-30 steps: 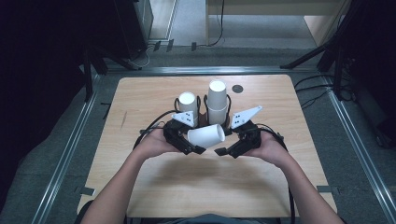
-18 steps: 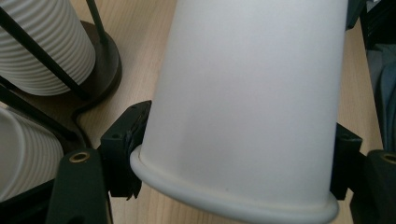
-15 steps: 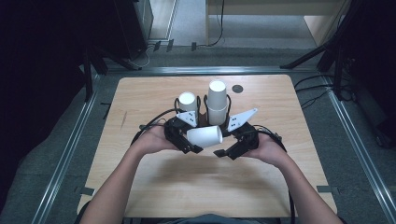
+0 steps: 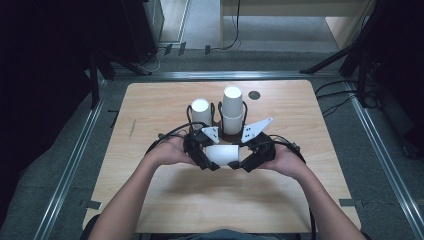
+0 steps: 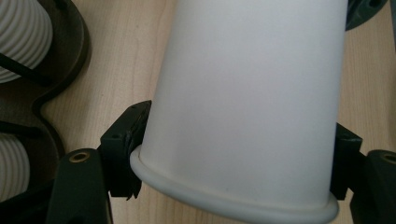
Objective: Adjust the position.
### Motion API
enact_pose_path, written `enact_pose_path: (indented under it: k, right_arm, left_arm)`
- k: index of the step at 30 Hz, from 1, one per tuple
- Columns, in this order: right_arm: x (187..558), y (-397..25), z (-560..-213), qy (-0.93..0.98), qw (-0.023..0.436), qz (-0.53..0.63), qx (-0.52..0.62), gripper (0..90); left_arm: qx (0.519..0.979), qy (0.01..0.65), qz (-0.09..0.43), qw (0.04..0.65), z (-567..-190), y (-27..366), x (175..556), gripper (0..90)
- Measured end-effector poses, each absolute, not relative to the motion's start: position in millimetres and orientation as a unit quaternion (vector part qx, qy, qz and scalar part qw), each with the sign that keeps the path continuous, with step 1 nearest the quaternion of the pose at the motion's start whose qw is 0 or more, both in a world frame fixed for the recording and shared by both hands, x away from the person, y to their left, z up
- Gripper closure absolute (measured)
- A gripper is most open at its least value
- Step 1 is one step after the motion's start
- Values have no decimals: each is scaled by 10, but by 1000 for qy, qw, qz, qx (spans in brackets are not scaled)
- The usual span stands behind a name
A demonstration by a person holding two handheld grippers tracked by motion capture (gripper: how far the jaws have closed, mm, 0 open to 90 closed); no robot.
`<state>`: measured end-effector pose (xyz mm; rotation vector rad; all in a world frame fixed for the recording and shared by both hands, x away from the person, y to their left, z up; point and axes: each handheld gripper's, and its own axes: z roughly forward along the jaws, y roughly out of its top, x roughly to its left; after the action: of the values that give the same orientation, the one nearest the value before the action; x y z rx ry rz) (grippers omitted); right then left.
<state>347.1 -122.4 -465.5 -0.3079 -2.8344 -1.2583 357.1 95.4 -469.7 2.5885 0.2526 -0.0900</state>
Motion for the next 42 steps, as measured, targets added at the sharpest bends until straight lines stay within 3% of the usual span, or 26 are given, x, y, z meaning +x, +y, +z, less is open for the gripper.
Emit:
enact_pose_path:
  k: [9,17,20,35,42]
  right_arm:
    - [3451,-1137,-4716,-921,25,-380,-79,334]
    - [3450,-1158,-4692,-921,34,-380,-79,336]
    - [3449,-1183,-4665,-919,32,-383,-82,335]
    - [3486,-1309,-4587,-903,29,-419,-92,332]
    - [3493,-1341,-4557,-896,23,-433,-92,330]
  left_arm:
    - [963,76,-42,253,-4753,907,3536,255]
    - [957,73,-41,277,-4747,932,3529,218]
    - [954,87,-26,286,-4727,938,3509,84]
    - [922,117,-6,368,-4667,1104,3502,71]
    - [902,134,-30,409,-4663,1146,3519,71]
